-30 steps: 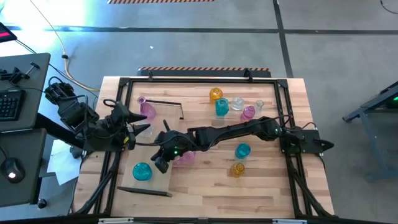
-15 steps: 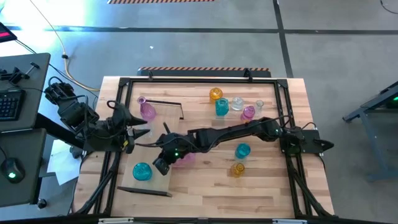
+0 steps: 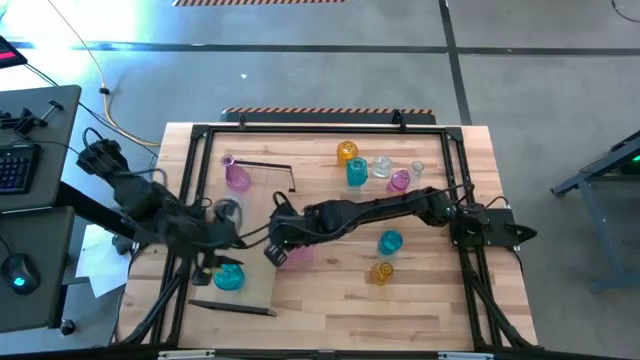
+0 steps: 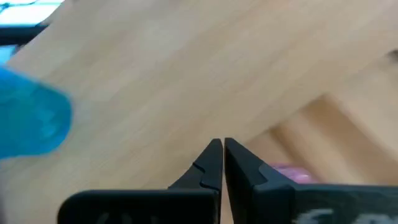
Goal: Sort vases onto shelf
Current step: Put the bottom left blue flower vase on the shelf
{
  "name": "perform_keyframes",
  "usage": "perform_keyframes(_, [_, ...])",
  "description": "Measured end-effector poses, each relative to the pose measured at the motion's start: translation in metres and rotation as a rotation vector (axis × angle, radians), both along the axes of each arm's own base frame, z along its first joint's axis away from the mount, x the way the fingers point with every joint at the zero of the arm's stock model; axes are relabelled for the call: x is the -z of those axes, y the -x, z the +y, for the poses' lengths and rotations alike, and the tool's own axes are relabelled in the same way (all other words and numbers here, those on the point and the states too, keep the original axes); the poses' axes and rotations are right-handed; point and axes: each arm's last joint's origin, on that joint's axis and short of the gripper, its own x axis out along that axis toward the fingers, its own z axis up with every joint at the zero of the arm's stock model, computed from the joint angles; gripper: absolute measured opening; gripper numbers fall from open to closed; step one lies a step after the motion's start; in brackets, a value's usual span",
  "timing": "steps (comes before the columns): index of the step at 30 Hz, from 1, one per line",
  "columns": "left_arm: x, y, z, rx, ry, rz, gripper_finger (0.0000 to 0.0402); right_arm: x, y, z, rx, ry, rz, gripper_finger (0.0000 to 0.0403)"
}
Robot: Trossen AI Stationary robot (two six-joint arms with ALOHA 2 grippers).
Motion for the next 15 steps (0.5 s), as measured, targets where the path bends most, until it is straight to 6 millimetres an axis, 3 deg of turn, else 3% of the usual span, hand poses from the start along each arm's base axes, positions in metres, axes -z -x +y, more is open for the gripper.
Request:
perform_keyframes(9, [0.014,-0.021,-0.006,0.038,-0.025,0.071,0.0170,-0.022,0.036,-0.023,0.089,0.174,0.202,0.0000])
perform_keyframes(15, [0.006,-0.016,0.006,-0.098,-0.020,0.012,0.0170,-0.029,0.041,-0.026,0.033,0.193,0.208,0.0000])
